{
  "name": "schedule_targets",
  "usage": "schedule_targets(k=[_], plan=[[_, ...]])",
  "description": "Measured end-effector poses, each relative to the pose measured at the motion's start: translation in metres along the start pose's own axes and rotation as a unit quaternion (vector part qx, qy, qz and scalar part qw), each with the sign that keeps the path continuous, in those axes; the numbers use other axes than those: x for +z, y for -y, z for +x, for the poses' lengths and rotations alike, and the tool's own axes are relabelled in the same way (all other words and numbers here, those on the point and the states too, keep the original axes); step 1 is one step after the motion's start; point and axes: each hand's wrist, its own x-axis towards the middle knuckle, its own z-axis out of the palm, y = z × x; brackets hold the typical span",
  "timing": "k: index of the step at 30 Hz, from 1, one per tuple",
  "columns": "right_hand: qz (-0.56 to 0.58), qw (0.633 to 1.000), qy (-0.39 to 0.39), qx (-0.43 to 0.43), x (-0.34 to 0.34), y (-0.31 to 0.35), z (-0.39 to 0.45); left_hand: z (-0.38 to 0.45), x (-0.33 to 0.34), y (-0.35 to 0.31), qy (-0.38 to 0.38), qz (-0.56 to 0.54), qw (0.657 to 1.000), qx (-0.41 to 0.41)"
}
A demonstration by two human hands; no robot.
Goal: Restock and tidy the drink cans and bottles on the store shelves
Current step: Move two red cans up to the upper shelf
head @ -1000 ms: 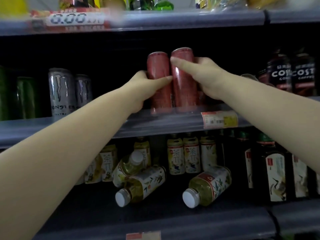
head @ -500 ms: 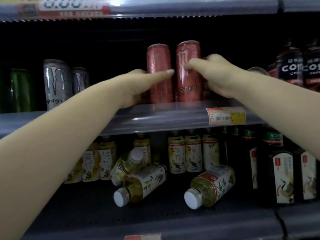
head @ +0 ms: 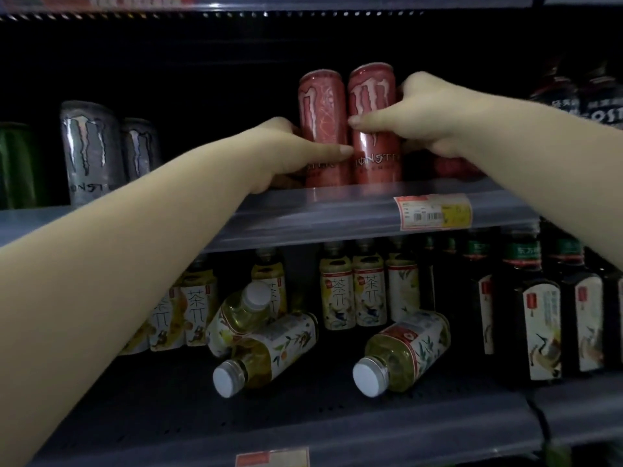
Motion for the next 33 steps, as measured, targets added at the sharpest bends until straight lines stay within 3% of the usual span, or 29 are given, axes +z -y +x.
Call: schedule_targets(k=[6, 19, 26, 33], plan=[[-0.064, 0.997, 0.021, 0.026, -0.022, 0.012, 0.003, 0.003, 0.012, -0.007, 0.003, 0.006, 0.999, 0.037], [-0.098, 0.994, -0.037, 0.027, -0.027, 0.005, -0.008, 0.006, 0.038, -0.010, -0.035, 0.005, 0.996, 0.082], [-0.020, 0.998, -0.034, 0.042, -0.023, 0.002, -0.007, 0.006, 0.039, -0.012, -0.063, 0.034, 0.994, 0.083], [-0.018, 0.998, -0.060, 0.028, -0.021, -0.003, -0.014, 0.001, 0.042, -0.010, -0.081, 0.044, 0.991, 0.096]])
